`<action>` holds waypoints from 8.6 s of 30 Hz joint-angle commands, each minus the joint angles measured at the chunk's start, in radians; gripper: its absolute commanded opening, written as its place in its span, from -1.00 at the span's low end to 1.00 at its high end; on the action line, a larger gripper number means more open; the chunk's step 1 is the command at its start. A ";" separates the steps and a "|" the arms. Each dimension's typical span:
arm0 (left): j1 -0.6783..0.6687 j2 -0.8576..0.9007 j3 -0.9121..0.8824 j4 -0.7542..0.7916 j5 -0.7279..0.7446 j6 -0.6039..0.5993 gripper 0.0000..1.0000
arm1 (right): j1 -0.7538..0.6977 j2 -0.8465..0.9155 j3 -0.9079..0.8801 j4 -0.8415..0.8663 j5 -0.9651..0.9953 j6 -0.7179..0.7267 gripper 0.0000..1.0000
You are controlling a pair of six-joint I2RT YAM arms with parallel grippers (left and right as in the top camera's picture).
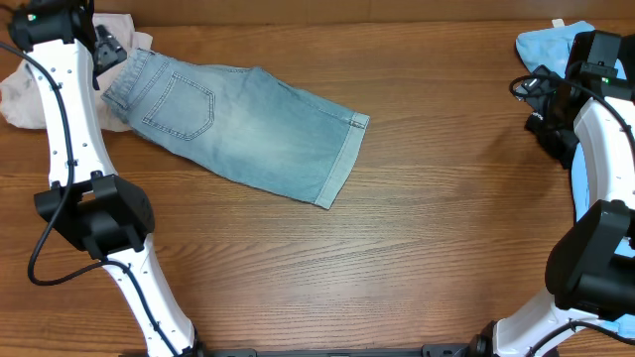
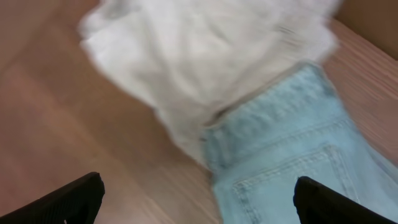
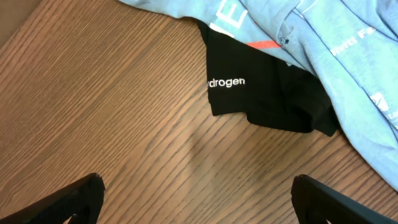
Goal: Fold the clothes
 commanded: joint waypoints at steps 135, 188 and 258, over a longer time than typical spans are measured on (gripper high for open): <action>-0.671 -0.159 -0.147 -0.394 0.190 0.007 -0.92 | 0.003 -0.004 0.021 0.006 0.003 0.006 1.00; -0.980 -0.199 -0.550 0.045 0.448 0.086 -0.92 | 0.003 -0.004 0.021 0.006 0.003 0.006 1.00; -1.126 0.048 -0.544 0.296 0.243 -0.083 -0.92 | 0.003 -0.004 0.021 0.006 0.003 0.006 1.00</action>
